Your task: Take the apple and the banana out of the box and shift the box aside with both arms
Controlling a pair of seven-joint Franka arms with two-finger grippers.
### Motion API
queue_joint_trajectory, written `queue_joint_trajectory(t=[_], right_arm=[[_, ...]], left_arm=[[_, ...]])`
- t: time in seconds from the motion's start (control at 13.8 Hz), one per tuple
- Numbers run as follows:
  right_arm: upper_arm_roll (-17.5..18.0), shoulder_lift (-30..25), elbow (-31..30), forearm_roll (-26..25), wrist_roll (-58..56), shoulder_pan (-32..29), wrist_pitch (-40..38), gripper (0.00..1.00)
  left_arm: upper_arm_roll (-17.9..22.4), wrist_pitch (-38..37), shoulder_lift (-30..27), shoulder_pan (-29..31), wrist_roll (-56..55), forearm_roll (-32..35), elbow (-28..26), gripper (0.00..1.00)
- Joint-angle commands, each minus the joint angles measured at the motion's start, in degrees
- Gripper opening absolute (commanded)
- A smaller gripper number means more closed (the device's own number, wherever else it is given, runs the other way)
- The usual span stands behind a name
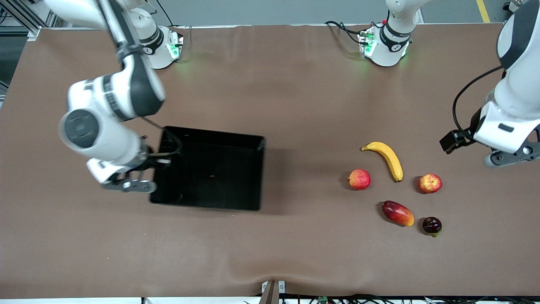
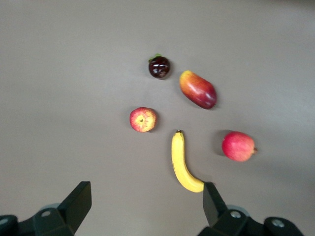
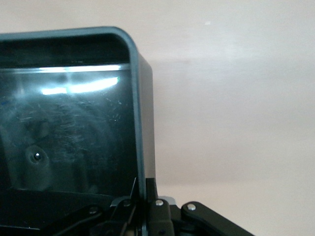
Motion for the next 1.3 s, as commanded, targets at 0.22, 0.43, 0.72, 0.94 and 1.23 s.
queue_joint_trajectory(t=[0.22, 0.43, 0.72, 0.94, 1.23], right_arm=[[1.45, -3.59, -4.97, 0.17, -26.41, -17.31, -0.62, 0.00], [1.45, -3.24, -7.59, 0.52, -33.81, -22.24, 3.23, 0.00], [1.45, 1.04, -7.70, 2.63, -33.74, -25.50, 11.31, 0.00], [1.45, 4.84, -7.25, 3.07, -33.91, -26.04, 15.28, 0.00], [1.53, 8.71, -7.60, 3.07, -35.23, -26.03, 20.38, 0.00]], left_arm=[[19.12, -2.44, -7.55, -10.02, 11.89, -10.92, -0.72, 1.00], [29.06, -5.42, -9.57, -17.23, 15.16, -14.02, -0.98, 1.00], [40.40, -6.14, -12.64, -26.11, 16.92, -18.42, -3.96, 1.00], [40.95, -6.14, -16.16, -26.66, 16.92, -18.50, -7.83, 1.00], [40.87, -6.23, -18.02, -26.75, 16.92, -18.68, -9.86, 1.00]])
